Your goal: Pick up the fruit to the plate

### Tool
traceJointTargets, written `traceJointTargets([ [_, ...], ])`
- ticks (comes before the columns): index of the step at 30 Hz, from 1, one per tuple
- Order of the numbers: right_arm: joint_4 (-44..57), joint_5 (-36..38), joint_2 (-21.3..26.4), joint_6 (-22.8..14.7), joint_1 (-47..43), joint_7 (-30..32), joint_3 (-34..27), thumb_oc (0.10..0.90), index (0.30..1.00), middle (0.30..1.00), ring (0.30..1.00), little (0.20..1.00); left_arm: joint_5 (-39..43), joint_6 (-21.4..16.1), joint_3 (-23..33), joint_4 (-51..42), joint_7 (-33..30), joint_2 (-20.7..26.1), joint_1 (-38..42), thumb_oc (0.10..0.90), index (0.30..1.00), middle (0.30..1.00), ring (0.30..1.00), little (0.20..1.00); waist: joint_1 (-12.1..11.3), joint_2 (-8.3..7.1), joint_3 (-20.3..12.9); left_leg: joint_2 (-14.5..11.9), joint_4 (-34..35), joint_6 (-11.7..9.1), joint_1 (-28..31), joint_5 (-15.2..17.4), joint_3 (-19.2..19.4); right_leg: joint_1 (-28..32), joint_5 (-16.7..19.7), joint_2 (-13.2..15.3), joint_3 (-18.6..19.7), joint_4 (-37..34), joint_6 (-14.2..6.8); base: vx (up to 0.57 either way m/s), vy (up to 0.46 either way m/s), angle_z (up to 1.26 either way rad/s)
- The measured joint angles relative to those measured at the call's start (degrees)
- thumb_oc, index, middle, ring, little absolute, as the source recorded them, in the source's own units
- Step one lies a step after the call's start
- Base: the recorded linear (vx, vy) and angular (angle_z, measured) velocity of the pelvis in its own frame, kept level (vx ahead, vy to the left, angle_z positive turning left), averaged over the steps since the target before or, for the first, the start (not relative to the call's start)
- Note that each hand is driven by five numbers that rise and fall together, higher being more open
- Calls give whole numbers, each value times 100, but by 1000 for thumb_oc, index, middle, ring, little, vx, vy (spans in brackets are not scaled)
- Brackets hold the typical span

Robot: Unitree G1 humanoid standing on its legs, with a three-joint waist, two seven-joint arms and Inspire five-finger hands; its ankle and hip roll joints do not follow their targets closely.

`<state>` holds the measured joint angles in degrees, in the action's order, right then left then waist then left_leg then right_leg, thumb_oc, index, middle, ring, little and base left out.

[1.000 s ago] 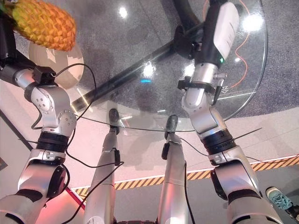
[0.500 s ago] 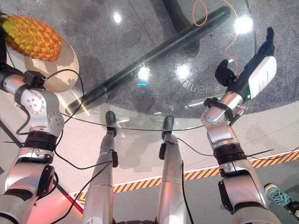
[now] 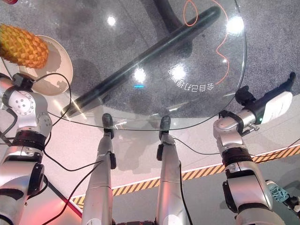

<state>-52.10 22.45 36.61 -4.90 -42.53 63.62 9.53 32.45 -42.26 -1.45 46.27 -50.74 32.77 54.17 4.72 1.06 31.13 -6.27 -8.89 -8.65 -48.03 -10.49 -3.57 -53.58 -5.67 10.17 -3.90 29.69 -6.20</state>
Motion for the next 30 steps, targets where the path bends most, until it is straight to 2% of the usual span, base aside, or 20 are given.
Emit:
traceJointTargets([
  [6, -508, 725, -44, -89, 88, -147, -180, 800, 900, 900, 900, 900, 49, -7, -51, 110, -8, 66, 43, 100, 300, 300, 300, 200, 29, -1, 1, -17, -5, -6, 8, -4, 0, 5, 10, -20, 0, 0, 7, 0, 0, 0],
  [8, -572, 865, -83, -78, 104, -304, -179, 800, 900, 900, 900, 900, 23, -7, -245, 110, -27, 91, 55, 100, 300, 300, 300, 200, 23, -1, 1, -19, -9, -8, 10, -5, 0, 5, 18, -23, 2, 1, 18, 0, 0, 0],
  [12, -771, 1031, -99, -68, 69, -803, -170, 800, 900, 900, 900, 900, -302, -9, -417, 192, -39, 96, 117, 100, 300, 300, 300, 200, 3, -2, 1, -21, -8, -22, 26, -14, 0, 16, 23, -27, 6, 3, 19, 0, 0, 0],
  [21, -1748, 1424, -295, -138, 57, -2477, -159, 800, 900, 900, 900, 900, -910, -11, -469, 518, -406, 112, 259, 100, 300, 300, 300, 200, -13, -7, -1, -56, -14, -34, 89, -22, -3, 80, 28, -63, 3, 19, 27, 2, -4, 0],
  [30, -1845, 1413, -310, -212, 52, -3058, -124, 800, 900, 900, 900, 900, -1659, 50, -503, 698, -739, 114, 270, 100, 300, 300, 300, 200, -25, -9, -2, -75, -18, -49, 91, -33, -9, 81, 40, -87, 2, 26, 43, 0, 0, 0],
])
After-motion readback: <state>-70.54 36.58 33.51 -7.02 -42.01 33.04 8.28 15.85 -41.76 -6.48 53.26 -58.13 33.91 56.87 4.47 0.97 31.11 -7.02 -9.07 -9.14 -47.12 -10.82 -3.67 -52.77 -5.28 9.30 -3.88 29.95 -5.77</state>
